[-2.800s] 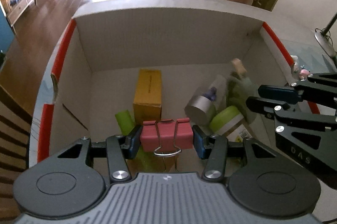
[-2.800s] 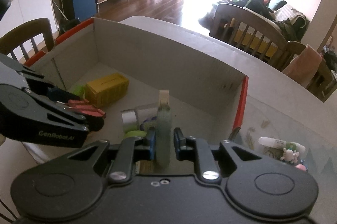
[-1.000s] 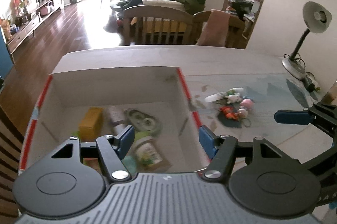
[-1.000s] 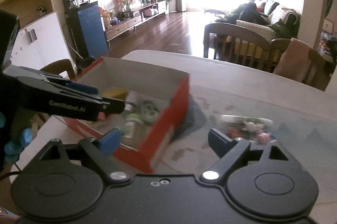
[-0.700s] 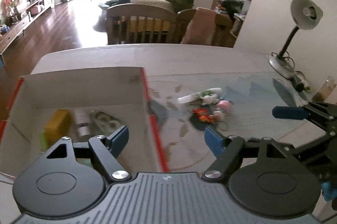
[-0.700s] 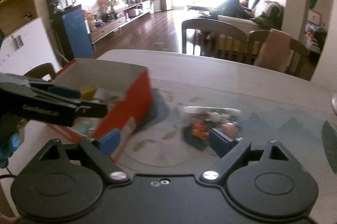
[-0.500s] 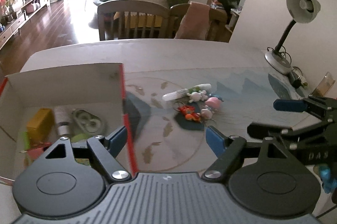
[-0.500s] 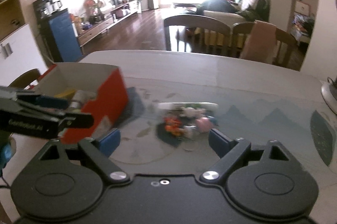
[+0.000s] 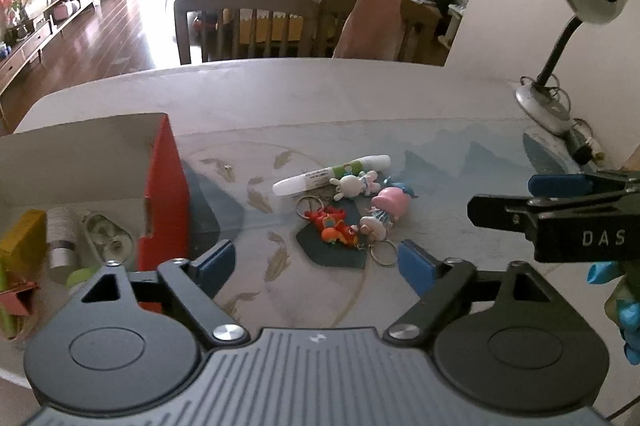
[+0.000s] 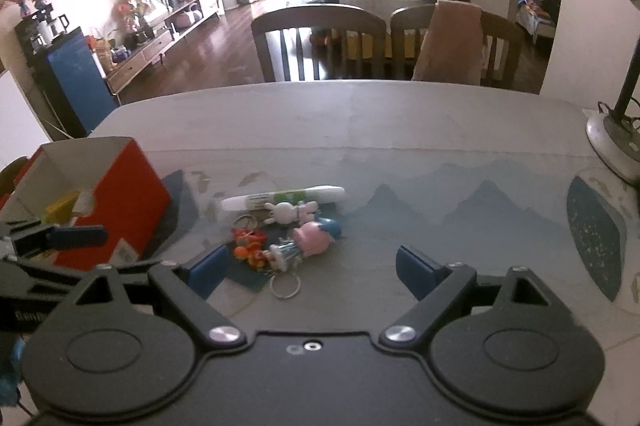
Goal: Organize rigid objects
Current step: 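Move both tools back to the remaining keychains and figurine, then grasp the red dragon keychain with left tool while right grasps pink pig figurine, then lift and carry the red keychain and pink figurine over the cardboard box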
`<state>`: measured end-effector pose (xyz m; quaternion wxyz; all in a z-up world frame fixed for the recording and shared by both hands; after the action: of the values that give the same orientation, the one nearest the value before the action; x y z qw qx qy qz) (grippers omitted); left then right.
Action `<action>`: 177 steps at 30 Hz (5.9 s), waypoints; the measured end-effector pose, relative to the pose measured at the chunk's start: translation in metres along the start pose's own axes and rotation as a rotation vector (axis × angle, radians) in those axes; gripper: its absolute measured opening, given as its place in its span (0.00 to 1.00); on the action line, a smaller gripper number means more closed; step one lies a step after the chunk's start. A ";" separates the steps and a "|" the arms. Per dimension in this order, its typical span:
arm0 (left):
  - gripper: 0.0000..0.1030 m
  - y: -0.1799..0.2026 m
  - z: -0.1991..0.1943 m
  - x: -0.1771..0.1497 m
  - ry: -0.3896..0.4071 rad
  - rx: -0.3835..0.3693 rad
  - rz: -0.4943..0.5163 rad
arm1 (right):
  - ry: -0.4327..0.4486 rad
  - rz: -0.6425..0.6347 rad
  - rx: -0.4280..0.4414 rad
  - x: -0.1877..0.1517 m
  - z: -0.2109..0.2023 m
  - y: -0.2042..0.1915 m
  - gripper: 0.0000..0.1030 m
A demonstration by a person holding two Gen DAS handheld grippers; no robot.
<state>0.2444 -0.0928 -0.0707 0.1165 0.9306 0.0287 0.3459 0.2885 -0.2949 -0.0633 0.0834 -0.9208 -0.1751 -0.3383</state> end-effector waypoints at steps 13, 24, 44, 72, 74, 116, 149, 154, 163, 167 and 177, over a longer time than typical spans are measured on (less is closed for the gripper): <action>0.92 -0.002 0.064 0.000 -0.046 0.065 0.005 | -0.136 0.051 -0.018 0.015 0.071 0.005 0.86; 0.92 -0.009 0.100 0.002 -0.085 0.055 0.018 | -0.206 0.060 -0.059 0.024 0.117 -0.010 0.85; 0.91 -0.008 0.123 -0.006 -0.058 0.058 0.088 | -0.259 0.104 -0.065 0.016 0.137 -0.013 0.64; 0.33 0.008 0.125 -0.007 -0.069 -0.014 0.146 | -0.243 0.063 -0.033 -0.014 0.106 0.024 0.63; 0.33 0.008 0.123 -0.007 -0.070 -0.023 0.137 | -0.238 0.051 -0.030 -0.017 0.099 0.025 0.63; 0.33 0.001 0.016 -0.048 -0.020 -0.046 0.022 | -0.250 -0.185 0.073 -0.048 0.065 -0.010 0.46; 0.33 -0.017 -0.051 -0.038 0.054 -0.114 0.015 | -0.149 -0.111 0.113 -0.025 -0.022 -0.046 0.33; 0.33 -0.033 -0.073 -0.030 0.087 -0.121 0.020 | -0.118 -0.108 0.129 -0.015 -0.039 -0.070 0.33; 0.33 -0.079 -0.111 -0.016 0.151 -0.106 0.012 | -0.060 -0.122 0.151 0.003 -0.058 -0.124 0.33; 0.33 -0.107 -0.125 -0.012 0.164 -0.088 -0.007 | -0.044 -0.136 0.162 0.009 -0.060 -0.152 0.33; 0.33 -0.178 -0.158 -0.014 0.186 -0.030 -0.042 | -0.035 -0.174 0.164 0.015 -0.052 -0.216 0.33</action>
<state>0.1361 0.1091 -0.0059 0.1345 0.8917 0.0538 0.4288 0.1865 -0.1051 -0.0069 0.1260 -0.8980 -0.2829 -0.3125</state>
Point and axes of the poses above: each gripper's, at about its wrist camera, not at the fingertips, and z roughly the way its jaws point, y to its right, x to its top, the point moved 1 cm from there along z, roughly the way its jaws point, and after that the axes turned 8 degrees about -x, right-handed, at the moved point
